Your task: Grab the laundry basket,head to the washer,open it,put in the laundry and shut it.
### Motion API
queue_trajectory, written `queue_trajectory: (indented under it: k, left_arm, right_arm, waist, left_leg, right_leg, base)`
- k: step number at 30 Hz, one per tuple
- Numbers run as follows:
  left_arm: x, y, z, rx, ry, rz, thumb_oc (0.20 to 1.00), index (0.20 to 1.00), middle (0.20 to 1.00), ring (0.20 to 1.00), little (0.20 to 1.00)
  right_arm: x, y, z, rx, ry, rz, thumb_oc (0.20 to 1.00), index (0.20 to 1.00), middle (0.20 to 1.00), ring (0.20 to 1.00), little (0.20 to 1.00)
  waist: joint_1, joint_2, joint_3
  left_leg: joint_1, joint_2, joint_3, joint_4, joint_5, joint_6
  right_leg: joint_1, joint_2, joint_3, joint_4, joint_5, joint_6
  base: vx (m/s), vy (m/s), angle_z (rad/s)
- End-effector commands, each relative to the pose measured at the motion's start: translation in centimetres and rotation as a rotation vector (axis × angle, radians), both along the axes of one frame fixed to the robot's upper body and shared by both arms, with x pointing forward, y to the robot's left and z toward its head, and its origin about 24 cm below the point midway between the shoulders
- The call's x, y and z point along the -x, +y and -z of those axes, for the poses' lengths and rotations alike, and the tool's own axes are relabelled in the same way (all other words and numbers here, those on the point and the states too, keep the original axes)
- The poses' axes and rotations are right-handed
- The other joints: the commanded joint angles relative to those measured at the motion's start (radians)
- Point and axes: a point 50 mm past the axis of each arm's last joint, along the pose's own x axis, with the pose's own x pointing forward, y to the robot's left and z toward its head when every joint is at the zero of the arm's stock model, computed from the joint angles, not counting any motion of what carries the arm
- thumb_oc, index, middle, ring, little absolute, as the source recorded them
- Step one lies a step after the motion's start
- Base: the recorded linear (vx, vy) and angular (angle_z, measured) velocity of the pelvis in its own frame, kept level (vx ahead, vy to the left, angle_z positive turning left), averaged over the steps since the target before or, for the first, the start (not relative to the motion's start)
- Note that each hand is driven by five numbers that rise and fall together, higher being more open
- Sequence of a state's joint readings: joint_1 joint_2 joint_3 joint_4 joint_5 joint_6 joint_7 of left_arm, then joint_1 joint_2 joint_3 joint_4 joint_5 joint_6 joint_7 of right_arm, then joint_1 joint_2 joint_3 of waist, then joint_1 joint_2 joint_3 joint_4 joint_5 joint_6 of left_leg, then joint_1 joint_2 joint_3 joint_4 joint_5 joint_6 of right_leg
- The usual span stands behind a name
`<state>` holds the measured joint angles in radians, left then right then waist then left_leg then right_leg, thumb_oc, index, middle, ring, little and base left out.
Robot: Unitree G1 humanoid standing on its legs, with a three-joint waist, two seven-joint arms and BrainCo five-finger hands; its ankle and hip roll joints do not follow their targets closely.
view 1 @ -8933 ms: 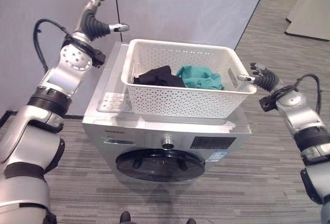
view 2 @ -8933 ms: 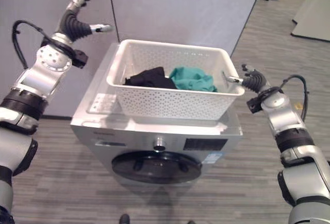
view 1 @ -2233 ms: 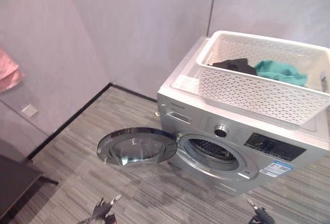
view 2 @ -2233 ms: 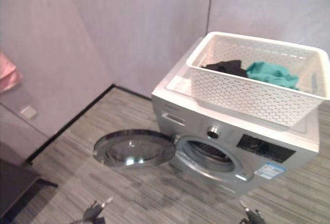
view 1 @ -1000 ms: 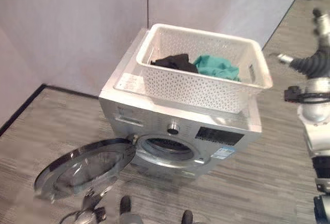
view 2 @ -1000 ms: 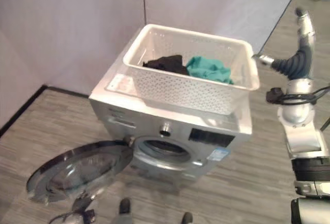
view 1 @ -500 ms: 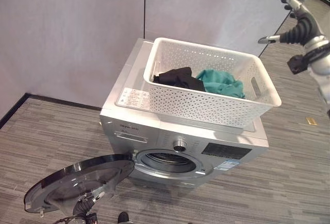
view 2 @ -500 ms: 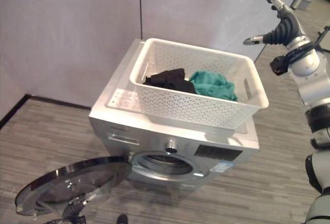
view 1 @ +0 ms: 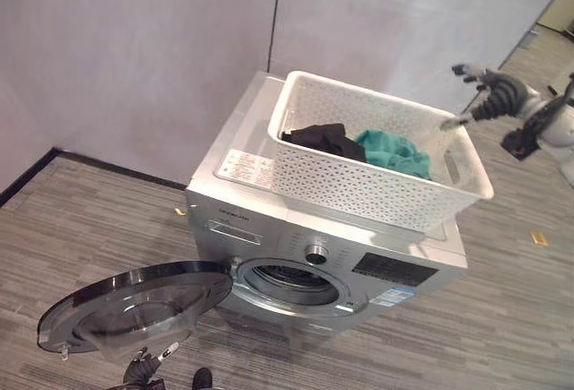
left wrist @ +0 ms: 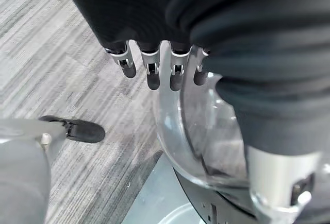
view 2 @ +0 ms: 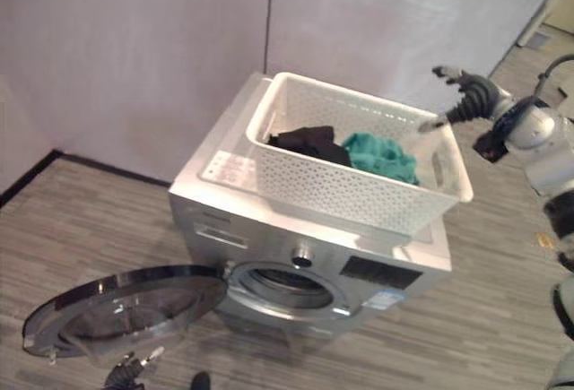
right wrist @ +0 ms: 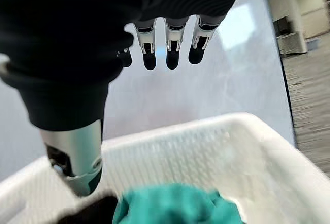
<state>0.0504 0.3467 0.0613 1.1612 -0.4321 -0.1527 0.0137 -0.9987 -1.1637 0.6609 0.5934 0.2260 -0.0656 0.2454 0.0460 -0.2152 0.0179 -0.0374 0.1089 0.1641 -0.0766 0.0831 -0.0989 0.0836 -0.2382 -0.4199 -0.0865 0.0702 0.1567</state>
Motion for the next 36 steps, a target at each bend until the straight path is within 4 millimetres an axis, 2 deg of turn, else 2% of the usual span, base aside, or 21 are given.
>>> queue_trajectory:
  k: [1,5,12,17,21,28,36]
  left_arm:
    - [-1.0,0.1,-0.2,0.017,-0.035,0.012,1.000,1.000,1.000,1.000,1.000]
    - [-0.7,-0.2,0.0,0.035,-0.028,0.020,1.000,1.000,1.000,1.000,1.000]
    - [-0.9,-1.0,0.2,0.060,-0.030,0.056,1.000,1.000,1.000,1.000,1.000]
    - [-1.3,-1.7,0.4,0.079,-0.029,0.090,1.000,1.000,1.000,1.000,1.000]
    - [-1.5,-1.7,0.3,0.084,-0.038,0.072,1.000,1.000,1.000,1.000,1.000]
    - [-0.8,-1.8,0.6,0.092,-0.018,0.055,1.000,1.000,1.000,1.000,1.000]
    - [-0.7,-1.6,0.5,0.093,-0.016,0.041,1.000,1.000,1.000,1.000,1.000]
  right_arm:
    - [2.1,-1.9,-2.7,0.041,-0.026,0.008,1.000,1.000,1.000,1.000,1.000]
    - [2.9,-2.3,-2.2,0.063,0.015,-0.006,1.000,1.000,1.000,1.000,1.000]
    - [2.7,-2.6,-0.6,0.089,0.106,-0.004,1.000,1.000,1.000,1.000,1.000]
    - [1.8,-3.2,1.8,0.119,0.197,0.057,1.000,1.000,1.000,1.000,1.000]
    - [0.8,-2.2,2.7,0.119,0.218,0.044,1.000,1.000,1.000,1.000,1.000]
    - [-0.1,-1.7,3.5,0.109,0.234,0.054,1.000,1.000,1.000,1.000,1.000]
    - [-1.2,0.4,4.4,0.201,0.276,0.009,1.000,1.000,1.000,1.000,1.000]
  waist:
    - [0.030,0.018,-0.007]
    - [0.026,0.015,-0.008]
    - [0.034,0.017,-0.001]
    - [0.056,0.018,0.010]
    - [0.073,0.021,0.015]
    - [0.091,0.021,0.019]
    - [0.124,0.001,0.045]
  left_leg:
    - [0.029,0.004,0.000,0.031,-0.076,0.018]
    - [0.032,0.001,0.000,0.026,-0.076,0.016]
    - [0.039,0.000,-0.007,0.022,-0.077,0.017]
    - [0.034,-0.002,-0.023,0.023,-0.078,0.018]
    - [0.030,-0.002,-0.028,0.022,-0.077,0.018]
    - [0.015,-0.004,-0.040,0.023,-0.071,0.018]
    - [-0.015,-0.001,-0.058,0.028,-0.063,0.016]
  right_leg:
    - [-0.060,-0.035,0.007,0.168,-0.063,0.032]
    - [-0.063,-0.039,0.004,0.178,-0.063,0.034]
    - [-0.063,-0.043,-0.002,0.192,-0.066,0.034]
    - [-0.066,-0.047,-0.017,0.196,-0.065,0.035]
    - [-0.064,-0.047,-0.029,0.189,-0.063,0.034]
    - [-0.060,-0.042,-0.045,0.178,-0.063,0.031]
    - [-0.062,-0.030,-0.070,0.167,-0.065,0.026]
  base:
    - [0.00,0.000,0.00]
    - [0.00,0.011,0.02]
    - [0.00,0.000,0.00]
    - [0.02,-0.004,0.03]
    - [0.01,0.000,0.02]
    - [0.01,0.001,0.06]
    - [0.00,-0.011,0.11]
